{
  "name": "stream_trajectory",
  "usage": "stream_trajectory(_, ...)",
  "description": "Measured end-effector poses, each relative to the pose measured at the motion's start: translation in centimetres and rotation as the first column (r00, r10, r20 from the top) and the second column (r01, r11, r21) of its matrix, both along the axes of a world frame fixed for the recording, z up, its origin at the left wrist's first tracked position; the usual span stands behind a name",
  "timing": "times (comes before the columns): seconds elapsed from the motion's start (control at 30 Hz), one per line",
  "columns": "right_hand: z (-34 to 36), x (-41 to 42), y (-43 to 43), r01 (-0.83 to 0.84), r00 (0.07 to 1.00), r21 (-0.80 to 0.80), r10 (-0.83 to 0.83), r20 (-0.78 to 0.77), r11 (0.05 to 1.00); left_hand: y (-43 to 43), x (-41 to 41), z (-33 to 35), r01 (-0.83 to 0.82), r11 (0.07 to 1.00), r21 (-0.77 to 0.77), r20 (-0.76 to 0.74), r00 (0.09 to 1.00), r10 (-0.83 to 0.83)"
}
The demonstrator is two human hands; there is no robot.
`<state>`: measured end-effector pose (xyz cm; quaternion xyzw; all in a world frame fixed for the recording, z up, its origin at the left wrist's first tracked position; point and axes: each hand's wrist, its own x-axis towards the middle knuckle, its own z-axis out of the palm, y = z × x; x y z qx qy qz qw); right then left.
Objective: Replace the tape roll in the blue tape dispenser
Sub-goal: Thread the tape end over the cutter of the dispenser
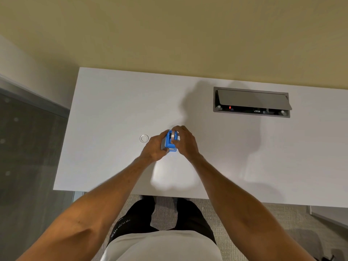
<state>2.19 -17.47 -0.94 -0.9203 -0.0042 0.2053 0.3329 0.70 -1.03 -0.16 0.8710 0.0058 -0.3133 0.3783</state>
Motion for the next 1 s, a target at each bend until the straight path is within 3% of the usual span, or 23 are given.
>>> stream_trajectory(0.4, -0.6, 0.7, 0.0, -0.084, 0.996, -0.067, 0.082, -0.032, 0.994, -1.3, -0.2, -0.8, -0.124, 0.992, -0.027, 0.040, 0.991, 0.125)
stream_trajectory(0.73, -0.9, 0.0, 0.7, -0.023, 0.999, -0.080, 0.021, -0.029, 0.997, -0.7, -0.4, -0.7, -0.108, 0.992, -0.059, 0.050, 0.993, 0.111)
stream_trajectory(1.0, -0.8, -0.8, 0.1, -0.075, 0.997, -0.128, 0.077, 0.011, 0.989, -0.6, -0.2, -1.1, -0.089, 0.994, -0.056, 0.068, 0.993, 0.093)
